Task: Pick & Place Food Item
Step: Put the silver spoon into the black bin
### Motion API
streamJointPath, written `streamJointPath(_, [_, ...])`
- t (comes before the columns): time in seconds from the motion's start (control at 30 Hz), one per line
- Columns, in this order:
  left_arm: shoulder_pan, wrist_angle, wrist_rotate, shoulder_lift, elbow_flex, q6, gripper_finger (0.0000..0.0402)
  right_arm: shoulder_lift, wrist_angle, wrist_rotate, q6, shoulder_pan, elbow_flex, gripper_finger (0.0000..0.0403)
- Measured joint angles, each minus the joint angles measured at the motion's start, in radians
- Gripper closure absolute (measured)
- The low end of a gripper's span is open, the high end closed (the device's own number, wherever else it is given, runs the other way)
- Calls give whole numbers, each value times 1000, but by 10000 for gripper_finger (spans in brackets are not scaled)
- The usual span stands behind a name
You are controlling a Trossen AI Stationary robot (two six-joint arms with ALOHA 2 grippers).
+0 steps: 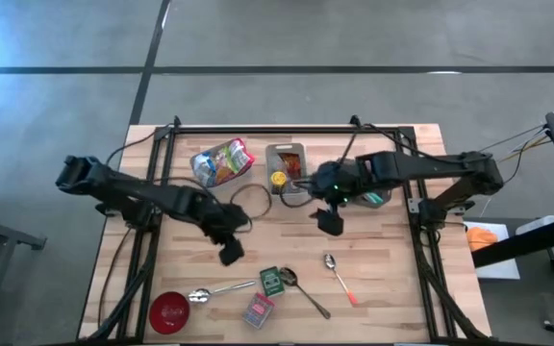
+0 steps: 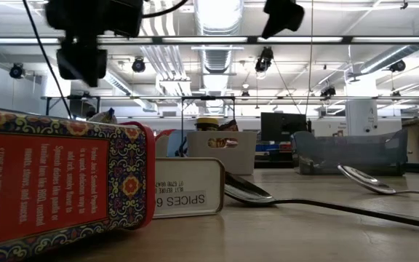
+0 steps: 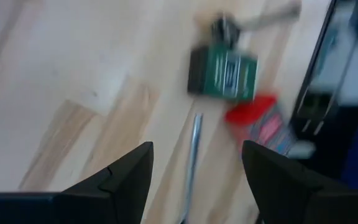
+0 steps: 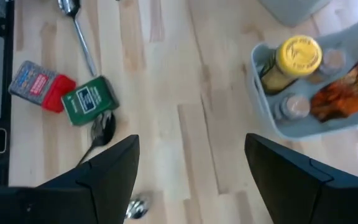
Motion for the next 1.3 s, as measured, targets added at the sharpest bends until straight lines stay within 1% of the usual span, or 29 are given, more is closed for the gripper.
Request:
streamJointPath(0.07, [-33, -30, 3, 20, 0, 72, 154, -22, 0, 4, 35, 17, -32, 113])
streamJointPath(0.17, [-82, -86, 5, 48, 0, 121, 154, -63, 8, 16, 93, 45, -78, 113])
streamJointPath(0.3, [-159, -111, -18, 89, 0, 127, 154, -123, 21, 93, 165, 97, -129, 113])
streamJointPath(0.47, [-274, -119, -103, 153, 0, 157, 154, -197, 40, 194, 236, 152, -173, 113])
streamJointPath(0.7, [-367, -109, -123, 242, 0, 143, 154, -276, 86, 217, 292, 173, -228, 113])
streamJointPath(0.9, [-413, -37, -132, 325, 0, 73, 154, -290, 87, 213, 296, 175, -259, 113])
streamJointPath(1.03, [-421, 19, -136, 371, 0, 29, 154, -290, 87, 204, 295, 175, -272, 113])
streamJointPath(1.17, [-421, 20, -140, 394, 4, 13, 154, -290, 88, 203, 293, 175, -277, 113])
streamJointPath(1.23, [-421, 17, -142, 399, 5, 13, 160, -290, 88, 203, 292, 175, -277, 113])
streamJointPath(1.3, [-421, 16, -143, 400, 4, 6, 179, -290, 87, 196, 292, 175, -277, 113])
